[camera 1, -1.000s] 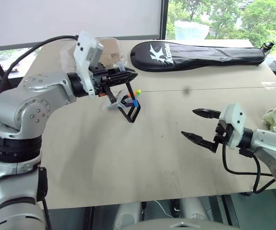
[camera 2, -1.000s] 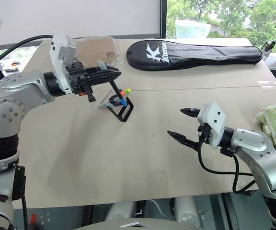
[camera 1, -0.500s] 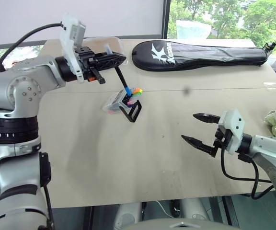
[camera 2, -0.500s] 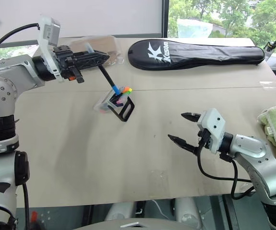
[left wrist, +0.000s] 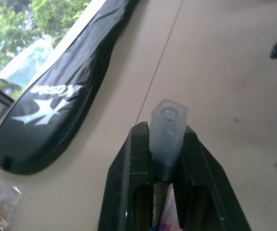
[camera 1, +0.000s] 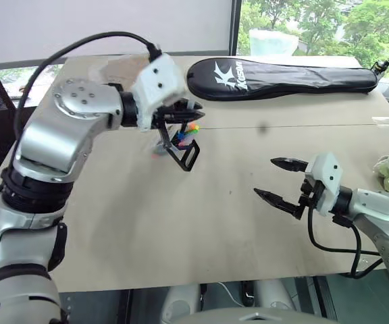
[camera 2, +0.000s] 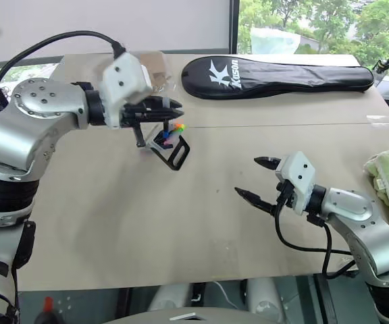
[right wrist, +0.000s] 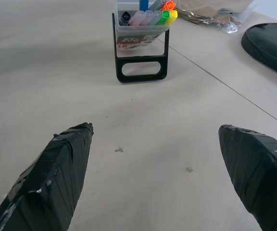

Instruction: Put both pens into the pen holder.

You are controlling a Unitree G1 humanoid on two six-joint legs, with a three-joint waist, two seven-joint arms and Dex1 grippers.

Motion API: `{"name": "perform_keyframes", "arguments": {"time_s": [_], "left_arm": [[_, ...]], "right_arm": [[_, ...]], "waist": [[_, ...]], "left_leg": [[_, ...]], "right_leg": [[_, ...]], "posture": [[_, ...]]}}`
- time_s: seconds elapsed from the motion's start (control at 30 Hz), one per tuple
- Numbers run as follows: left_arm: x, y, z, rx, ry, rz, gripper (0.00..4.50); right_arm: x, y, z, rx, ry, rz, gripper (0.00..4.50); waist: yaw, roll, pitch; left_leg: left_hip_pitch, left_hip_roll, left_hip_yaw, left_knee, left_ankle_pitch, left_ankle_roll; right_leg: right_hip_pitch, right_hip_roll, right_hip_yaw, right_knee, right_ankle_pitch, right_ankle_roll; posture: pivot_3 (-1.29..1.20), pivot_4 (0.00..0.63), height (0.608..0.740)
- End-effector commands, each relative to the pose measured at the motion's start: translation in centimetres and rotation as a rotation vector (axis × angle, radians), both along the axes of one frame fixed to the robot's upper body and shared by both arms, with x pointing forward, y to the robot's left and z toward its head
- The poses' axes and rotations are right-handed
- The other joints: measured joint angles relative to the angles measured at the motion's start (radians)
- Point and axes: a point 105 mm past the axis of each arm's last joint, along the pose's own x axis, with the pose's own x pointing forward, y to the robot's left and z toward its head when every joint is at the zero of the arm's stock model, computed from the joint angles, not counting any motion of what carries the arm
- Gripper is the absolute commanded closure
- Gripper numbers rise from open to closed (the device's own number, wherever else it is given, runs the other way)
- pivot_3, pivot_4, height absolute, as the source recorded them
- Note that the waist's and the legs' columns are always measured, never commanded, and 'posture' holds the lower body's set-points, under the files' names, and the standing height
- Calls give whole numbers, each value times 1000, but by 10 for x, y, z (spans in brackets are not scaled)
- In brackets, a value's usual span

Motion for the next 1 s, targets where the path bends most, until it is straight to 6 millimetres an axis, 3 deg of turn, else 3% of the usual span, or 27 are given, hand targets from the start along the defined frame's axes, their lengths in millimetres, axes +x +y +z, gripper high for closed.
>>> {"name": "perform_keyframes", "arguments": {"time_s": [0.03, 0.07, 0.1, 0.13, 0.17, 0.27, 0.33, 0.53, 0.7, 1.0], "left_arm": [[3, 1, -12, 83, 6, 12, 2747], [4, 1, -12, 77, 8, 16, 2518], [5, 0, -12, 71, 10, 18, 1930], [5, -1, -9, 43, 17, 17, 1705], [5, -2, -8, 25, 23, 13, 1199], [11, -1, 22, -249, 116, 62, 14], [16, 5, 38, -391, 129, 91, 14], [5, 17, 56, -666, 91, 70, 14], [-23, 24, 21, -776, 191, 67, 14], [-71, 51, -80, -666, 175, 355, 14]], "right_arm": [[-3, 7, 11, 12, -51, 20, 0], [-4, 7, 11, 12, -51, 20, 0], [-3, 7, 11, 12, -50, 19, 0], [-3, 7, 11, 12, -50, 18, 0], [-3, 7, 11, 12, -50, 18, 0], [-3, 7, 11, 18, -48, 10, 0], [-3, 7, 10, 19, -48, 6, 0], [10, 3, 8, 9, -80, -81, 0], [25, -8, 8, 93, -64, -205, 0], [6, -43, -18, 36, 3, -337, 0]], "waist": [[0, 0, 0], [0, 0, 0], [0, 0, 0], [0, 0, 0], [0, 0, 0], [1, -1, 0], [0, -1, 0], [-9, 0, 0], [-18, 0, 0], [-2, 1, -1]], "left_leg": [[0, 0, 0, 0, 0, 0], [0, 0, 0, 0, 0, 0], [0, 0, 0, 0, 0, 0], [0, 0, 0, 0, 0, 0], [0, 0, 0, 1, 0, 0], [-1, 0, -1, 1, 0, 0], [-4, 1, -3, 4, 0, 0], [-3, 1, -3, 5, 0, 0], [-2, 1, -2, 5, 3, -4], [-2, 1, -1, 5, 2, -4]], "right_leg": [[0, 0, 0, 0, 0, 0], [0, 1, 0, 1, 0, 0], [0, 1, 0, 1, 0, 0], [0, 1, 0, 1, 0, 0], [0, 1, 0, 1, 1, 1], [0, 1, 0, 1, 1, 3], [0, 1, -3, 1, 1, 3], [0, 0, -2, 2, 2, 3], [0, -1, -1, 3, 2, 3], [0, -3, 0, 1, 0, -2]], "posture": [[0, 150, 740], [0, 150, 740], [0, 150, 740], [0, 150, 740], [0, 150, 740], [0, 150, 740], [0, 150, 740], [0, 150, 740], [0, 150, 740], [0, 150, 740]]}}
